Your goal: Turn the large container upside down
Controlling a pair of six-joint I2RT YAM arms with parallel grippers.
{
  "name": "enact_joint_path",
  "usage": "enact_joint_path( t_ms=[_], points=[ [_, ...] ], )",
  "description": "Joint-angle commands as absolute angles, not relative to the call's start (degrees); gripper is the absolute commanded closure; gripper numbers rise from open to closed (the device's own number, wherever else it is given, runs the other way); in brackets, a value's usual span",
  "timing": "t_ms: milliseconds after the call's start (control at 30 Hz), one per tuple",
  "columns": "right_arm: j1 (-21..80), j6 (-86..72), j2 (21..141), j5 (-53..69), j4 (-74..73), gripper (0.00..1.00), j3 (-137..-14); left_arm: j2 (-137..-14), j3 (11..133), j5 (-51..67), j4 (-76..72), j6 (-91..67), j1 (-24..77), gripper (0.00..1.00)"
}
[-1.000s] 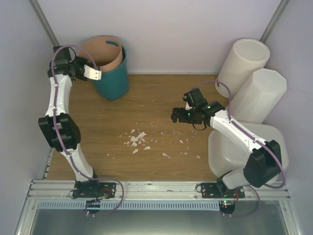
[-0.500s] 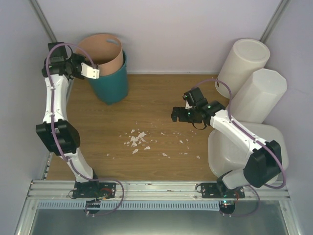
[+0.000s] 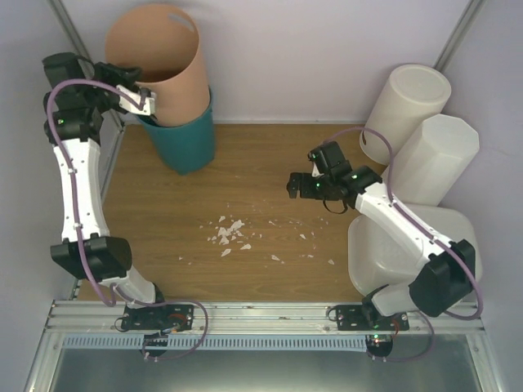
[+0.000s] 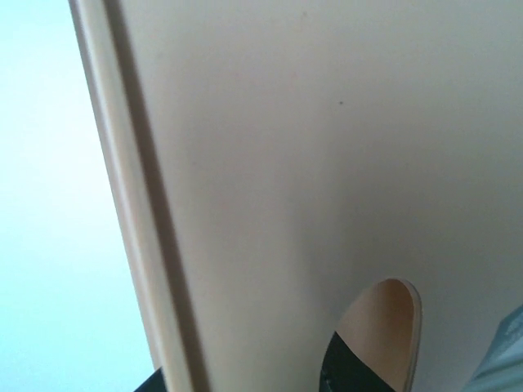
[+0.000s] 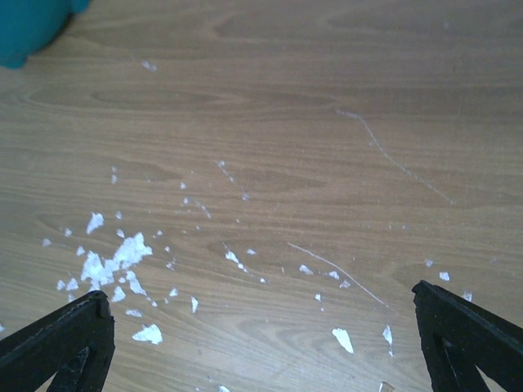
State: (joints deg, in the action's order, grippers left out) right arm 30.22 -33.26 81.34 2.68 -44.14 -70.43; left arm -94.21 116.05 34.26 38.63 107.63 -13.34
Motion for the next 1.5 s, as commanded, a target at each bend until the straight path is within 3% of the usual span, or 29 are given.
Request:
enact_joint_path(
  t_ms=[0,367,733,867,1100,1333,1467],
  points=[
    [30.50,-32.72,78.43,0.10,-44.62,0.00,-74.35,-88.82,118.70,41.43,21.65,99.01,-14.66,1.00],
    [30.39,-32.52,73.49,-9.25,-48.61,0.00,-81.81,-83.99,112.04,52.22,-2.18,72.51,-14.20,1.00],
    [30.40,-33.82,59.80,-29.54,-45.78,0.00,-87.43,-84.85,108.03,63.00,-11.04,31.88,-7.08,1.00],
    [30.43,-31.30,55.37,-35.28,-43.69,0.00,-89.54,-81.69,97.61,61.03,-17.53,23.67,-1.13,1.00],
    [30.41,-25.77,51.83,-42.20,-40.82,0.00,-95.71,-79.28,83.08,63.41,-28.88,1.40,0.74,1.00],
    [30.41,-20.90,55.01,-42.36,-37.23,0.00,-99.84,-76.90,64.31,64.18,-38.00,-14.17,6.65,1.00],
    [30.41,-20.08,57.28,-41.85,-36.72,0.00,-101.34,-77.43,60.19,63.50,-38.27,-16.81,12.02,1.00]
  ],
)
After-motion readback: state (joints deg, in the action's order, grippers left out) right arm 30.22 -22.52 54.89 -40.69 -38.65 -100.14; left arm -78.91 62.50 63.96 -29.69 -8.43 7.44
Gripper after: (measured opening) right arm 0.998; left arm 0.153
